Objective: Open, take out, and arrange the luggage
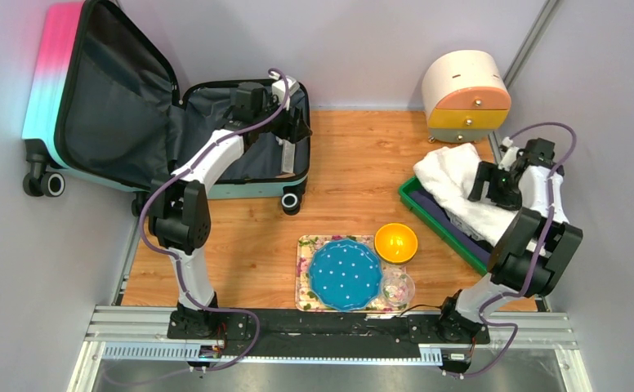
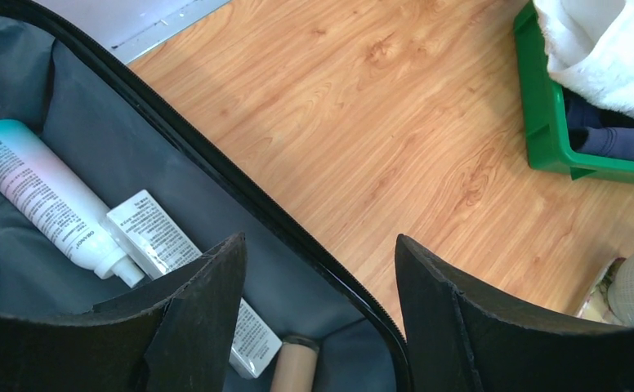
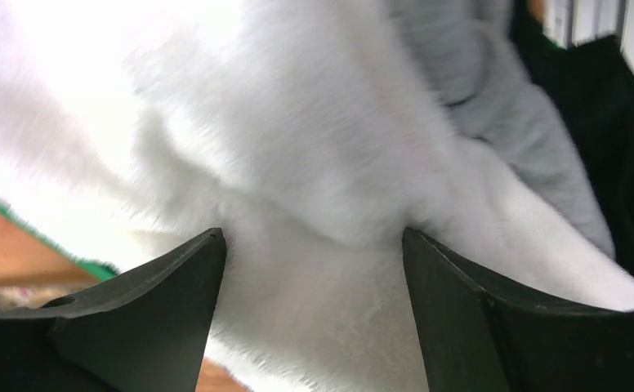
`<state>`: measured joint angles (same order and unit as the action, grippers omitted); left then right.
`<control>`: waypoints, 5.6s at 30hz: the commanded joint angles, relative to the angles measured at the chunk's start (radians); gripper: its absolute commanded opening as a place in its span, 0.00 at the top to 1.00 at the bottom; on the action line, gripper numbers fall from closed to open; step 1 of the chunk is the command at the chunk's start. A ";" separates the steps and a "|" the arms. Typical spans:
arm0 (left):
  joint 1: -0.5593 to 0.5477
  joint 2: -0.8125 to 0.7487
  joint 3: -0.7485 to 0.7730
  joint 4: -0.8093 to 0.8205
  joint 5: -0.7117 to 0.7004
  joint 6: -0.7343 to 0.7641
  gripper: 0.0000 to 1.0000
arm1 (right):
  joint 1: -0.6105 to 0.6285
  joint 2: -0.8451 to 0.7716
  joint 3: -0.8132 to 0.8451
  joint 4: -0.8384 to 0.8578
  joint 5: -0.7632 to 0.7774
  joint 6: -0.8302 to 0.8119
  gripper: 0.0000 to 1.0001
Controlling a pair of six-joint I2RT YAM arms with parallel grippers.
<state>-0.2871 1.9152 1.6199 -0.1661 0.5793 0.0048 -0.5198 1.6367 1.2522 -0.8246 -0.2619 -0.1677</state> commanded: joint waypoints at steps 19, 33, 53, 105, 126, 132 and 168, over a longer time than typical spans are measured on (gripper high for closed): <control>0.003 -0.088 -0.057 0.002 0.021 0.063 0.27 | 0.514 -0.046 0.073 -0.007 -0.077 -0.380 0.48; 0.017 -0.125 -0.123 0.005 -0.007 0.081 0.27 | 0.696 0.166 0.121 0.067 0.050 -0.346 0.46; 0.026 -0.097 -0.071 -0.027 -0.007 0.069 0.28 | 0.728 0.201 0.200 0.074 0.410 0.335 1.00; 0.034 -0.119 -0.124 -0.019 -0.016 0.072 0.28 | 0.228 0.522 1.029 0.010 -0.059 -0.070 0.48; 0.039 -0.105 -0.115 -0.027 -0.029 0.077 0.28 | 0.227 0.542 0.843 0.214 -0.033 -0.010 0.51; 0.039 -0.110 -0.107 -0.046 -0.038 0.089 0.28 | 0.227 0.542 0.793 0.321 -0.042 0.019 0.53; 0.042 -0.084 -0.064 -0.062 -0.038 0.095 0.29 | 0.265 0.483 0.636 0.387 -0.233 0.020 1.00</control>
<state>-0.2523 1.8381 1.5036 -0.2287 0.5327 0.0883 -0.2924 2.1845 1.9724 -0.4767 -0.3531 -0.1318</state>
